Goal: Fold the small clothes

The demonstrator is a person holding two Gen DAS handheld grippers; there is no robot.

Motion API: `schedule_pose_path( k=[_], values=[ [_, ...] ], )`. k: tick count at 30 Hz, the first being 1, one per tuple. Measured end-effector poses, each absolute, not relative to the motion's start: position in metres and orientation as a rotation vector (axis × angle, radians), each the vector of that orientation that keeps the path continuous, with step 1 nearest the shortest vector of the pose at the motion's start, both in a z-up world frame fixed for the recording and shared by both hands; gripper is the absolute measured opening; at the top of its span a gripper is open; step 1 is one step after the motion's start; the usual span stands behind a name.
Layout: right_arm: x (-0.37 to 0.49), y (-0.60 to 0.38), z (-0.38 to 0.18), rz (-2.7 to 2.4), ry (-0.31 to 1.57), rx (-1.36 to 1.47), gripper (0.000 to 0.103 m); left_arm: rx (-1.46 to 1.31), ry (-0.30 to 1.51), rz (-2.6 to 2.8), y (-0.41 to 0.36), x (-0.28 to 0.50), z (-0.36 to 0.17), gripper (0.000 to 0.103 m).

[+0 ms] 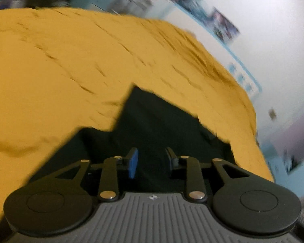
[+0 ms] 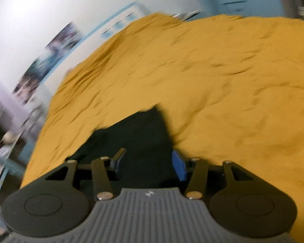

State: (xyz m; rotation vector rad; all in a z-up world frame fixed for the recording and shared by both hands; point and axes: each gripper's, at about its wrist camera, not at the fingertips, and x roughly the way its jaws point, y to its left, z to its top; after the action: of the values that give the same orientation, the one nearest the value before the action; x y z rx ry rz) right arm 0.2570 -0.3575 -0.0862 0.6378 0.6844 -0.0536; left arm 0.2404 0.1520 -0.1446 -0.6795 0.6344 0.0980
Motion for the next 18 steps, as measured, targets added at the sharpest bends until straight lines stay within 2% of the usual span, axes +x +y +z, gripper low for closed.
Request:
schedule_pose_path(
  k=[4, 9, 13, 15, 16, 18],
  values=[
    [0.27, -0.346, -0.109, -0.032, 0.783, 0.612, 0.046, -0.679, 0.72, 0.105, 0.149, 0.263, -0.174, 0.032],
    [0.263, -0.353, -0.129, -0.102, 0.789, 0.541, 0.044, -0.727, 0.734, 0.105, 0.168, 0.269, -0.196, 0.018],
    [0.261, -0.359, -0.129, -0.069, 0.794, 0.493, 0.046, -0.772, 0.734, 0.083, 0.171, 0.259, -0.184, 0.02],
    [0.25, -0.358, -0.115, -0.042, 0.784, 0.481, 0.053, -0.743, 0.719, 0.056, 0.169, 0.251, -0.167, 0.03],
    [0.243, -0.36, -0.108, -0.021, 0.776, 0.481, 0.058, -0.728, 0.709, 0.024, 0.168, 0.242, -0.158, 0.031],
    [0.224, -0.366, -0.093, 0.016, 0.757, 0.496, 0.059, -0.697, 0.694, -0.036, 0.166, 0.225, -0.142, 0.031]
  ],
)
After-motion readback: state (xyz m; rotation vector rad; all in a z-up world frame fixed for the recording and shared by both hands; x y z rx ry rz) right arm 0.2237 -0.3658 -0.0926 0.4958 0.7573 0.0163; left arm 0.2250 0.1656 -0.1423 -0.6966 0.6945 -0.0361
